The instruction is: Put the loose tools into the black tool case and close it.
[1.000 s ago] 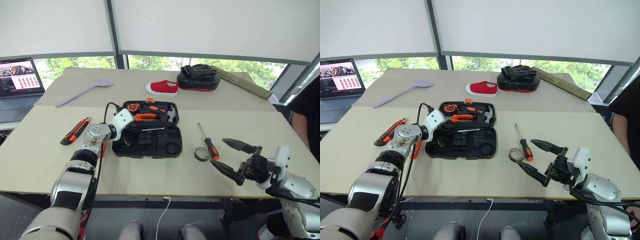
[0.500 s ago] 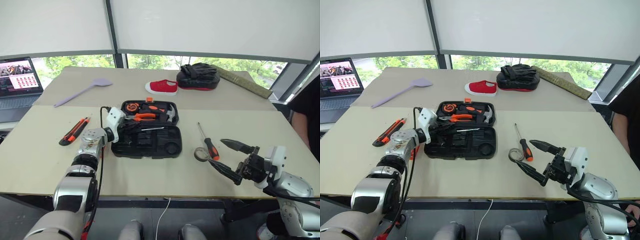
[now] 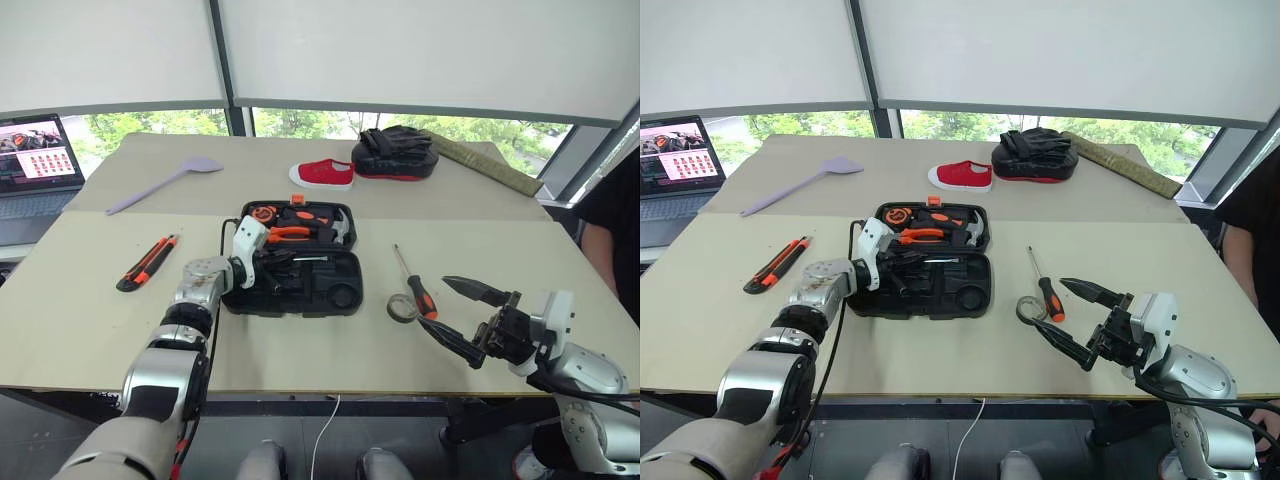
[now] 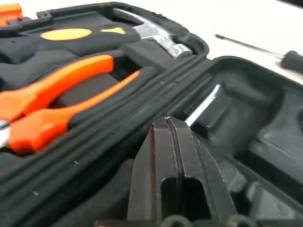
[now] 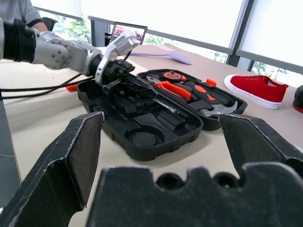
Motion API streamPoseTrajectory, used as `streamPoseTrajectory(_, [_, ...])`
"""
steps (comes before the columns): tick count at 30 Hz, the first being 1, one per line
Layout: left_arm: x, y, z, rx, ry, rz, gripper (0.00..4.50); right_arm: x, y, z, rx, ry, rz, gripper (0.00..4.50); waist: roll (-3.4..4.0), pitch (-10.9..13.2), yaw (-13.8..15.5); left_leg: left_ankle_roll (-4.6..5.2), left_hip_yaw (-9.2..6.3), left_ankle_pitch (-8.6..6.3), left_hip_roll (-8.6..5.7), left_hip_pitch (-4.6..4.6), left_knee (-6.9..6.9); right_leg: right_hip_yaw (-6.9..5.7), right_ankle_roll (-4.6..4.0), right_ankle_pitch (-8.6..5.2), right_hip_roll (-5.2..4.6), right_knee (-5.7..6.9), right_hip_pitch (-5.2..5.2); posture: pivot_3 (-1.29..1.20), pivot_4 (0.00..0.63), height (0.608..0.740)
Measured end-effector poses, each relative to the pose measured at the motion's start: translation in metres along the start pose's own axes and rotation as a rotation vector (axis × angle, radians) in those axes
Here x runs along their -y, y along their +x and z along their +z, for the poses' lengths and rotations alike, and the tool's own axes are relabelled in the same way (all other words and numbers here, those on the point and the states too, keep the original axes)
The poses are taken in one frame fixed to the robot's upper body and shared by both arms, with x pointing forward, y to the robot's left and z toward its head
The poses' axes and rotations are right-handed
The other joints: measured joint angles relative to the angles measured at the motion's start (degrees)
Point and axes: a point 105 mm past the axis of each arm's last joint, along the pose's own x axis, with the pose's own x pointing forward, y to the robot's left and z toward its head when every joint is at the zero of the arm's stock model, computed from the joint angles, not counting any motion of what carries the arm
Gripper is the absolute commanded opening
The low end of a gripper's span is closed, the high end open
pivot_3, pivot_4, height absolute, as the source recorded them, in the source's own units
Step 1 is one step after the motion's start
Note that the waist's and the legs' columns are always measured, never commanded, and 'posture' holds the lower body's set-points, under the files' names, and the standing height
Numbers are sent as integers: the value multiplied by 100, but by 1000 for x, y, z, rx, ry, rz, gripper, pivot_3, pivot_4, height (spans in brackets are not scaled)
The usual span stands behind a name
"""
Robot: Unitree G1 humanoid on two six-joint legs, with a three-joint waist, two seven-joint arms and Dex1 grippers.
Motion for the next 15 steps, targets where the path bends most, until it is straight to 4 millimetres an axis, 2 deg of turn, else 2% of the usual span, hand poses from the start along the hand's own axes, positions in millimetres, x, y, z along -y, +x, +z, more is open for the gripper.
streamPoseTrajectory(8, [-2,-3,-1,-29,-29,8,9,-1,-2,-2,-2,12,-3,4500,0,0,-30,-11,1,-6,7,21,-2,0,-5,-2,2,1,15,0,150,740])
streamPoseTrajectory(12, [1,-9,1,66,-36,-22,9,-4,-4,-3,-8,17,-3,4500,0,0,-39,-2,1,-2,6,2,-10,2,-40,12,0,-2,-2,0,150,740])
streamPoseTrajectory(13, [2,-11,3,99,-40,-23,522,-4,-4,-2,-7,16,-3,4500,-3,2,-35,-1,1,-1,6,-12,-10,2,-45,15,0,-2,-16,0,150,740])
streamPoseTrajectory(14, [0,-15,8,154,-29,-15,677,-3,-4,-2,-8,14,-8,4500,-7,4,-30,-1,1,-1,6,-32,-10,2,-46,17,1,1,-37,0,150,740])
streamPoseTrajectory(15, [-2,-19,16,200,-15,-12,1119,-2,-6,-1,-9,10,-15,4500,-10,6,-21,0,0,0,6,-52,-9,2,-46,18,2,3,-57,0,150,740])
